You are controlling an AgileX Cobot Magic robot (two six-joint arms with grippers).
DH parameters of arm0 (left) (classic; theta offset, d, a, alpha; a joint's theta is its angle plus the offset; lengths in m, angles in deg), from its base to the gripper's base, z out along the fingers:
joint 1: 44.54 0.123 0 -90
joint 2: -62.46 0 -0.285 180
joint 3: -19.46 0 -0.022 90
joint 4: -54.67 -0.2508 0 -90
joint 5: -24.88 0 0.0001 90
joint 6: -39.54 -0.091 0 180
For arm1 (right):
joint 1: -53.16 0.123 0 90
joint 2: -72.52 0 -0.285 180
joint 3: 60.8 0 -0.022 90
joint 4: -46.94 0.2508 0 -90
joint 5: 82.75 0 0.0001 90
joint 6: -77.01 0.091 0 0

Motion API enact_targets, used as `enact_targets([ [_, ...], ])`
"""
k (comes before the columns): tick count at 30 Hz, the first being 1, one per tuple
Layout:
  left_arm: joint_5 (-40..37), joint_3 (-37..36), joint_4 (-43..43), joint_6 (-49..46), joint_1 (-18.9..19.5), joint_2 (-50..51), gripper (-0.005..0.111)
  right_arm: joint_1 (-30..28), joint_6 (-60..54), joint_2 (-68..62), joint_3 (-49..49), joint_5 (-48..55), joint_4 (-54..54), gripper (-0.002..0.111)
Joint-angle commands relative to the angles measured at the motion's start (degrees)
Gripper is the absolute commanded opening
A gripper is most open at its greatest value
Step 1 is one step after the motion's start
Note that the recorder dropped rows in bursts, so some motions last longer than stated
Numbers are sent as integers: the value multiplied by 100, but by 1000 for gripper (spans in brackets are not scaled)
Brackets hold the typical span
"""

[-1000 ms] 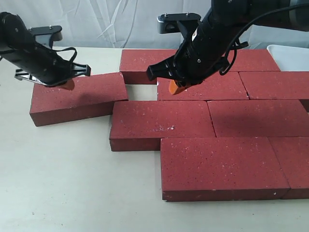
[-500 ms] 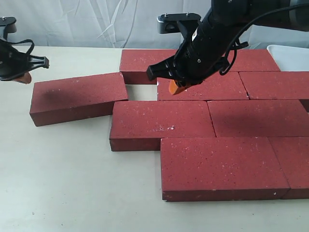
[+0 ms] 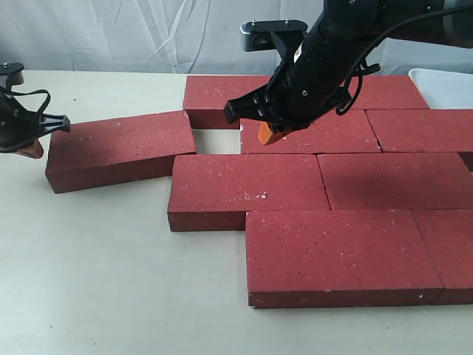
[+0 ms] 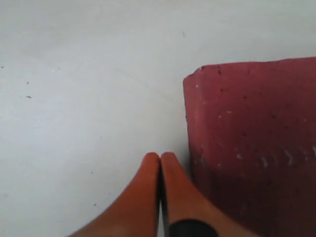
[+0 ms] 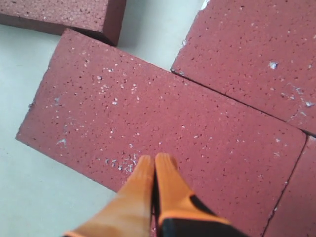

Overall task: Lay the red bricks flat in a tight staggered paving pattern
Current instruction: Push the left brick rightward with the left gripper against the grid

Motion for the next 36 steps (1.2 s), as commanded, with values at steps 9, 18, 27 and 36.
enact_targets([
  [9, 925, -15, 688, -557, 5, 334, 0, -31, -25, 59, 27, -59, -26, 0],
  [18, 1194, -15, 1164, -663, -5, 334, 0, -31, -25, 59, 27, -59, -45, 0],
  [27, 1636, -15, 1243, -663, -265, 334, 0, -31, -33, 59, 27, -81, -45, 0],
  [36, 2206, -15, 1162, -663, -398, 334, 0, -31, -33, 59, 27, -81, -56, 0],
])
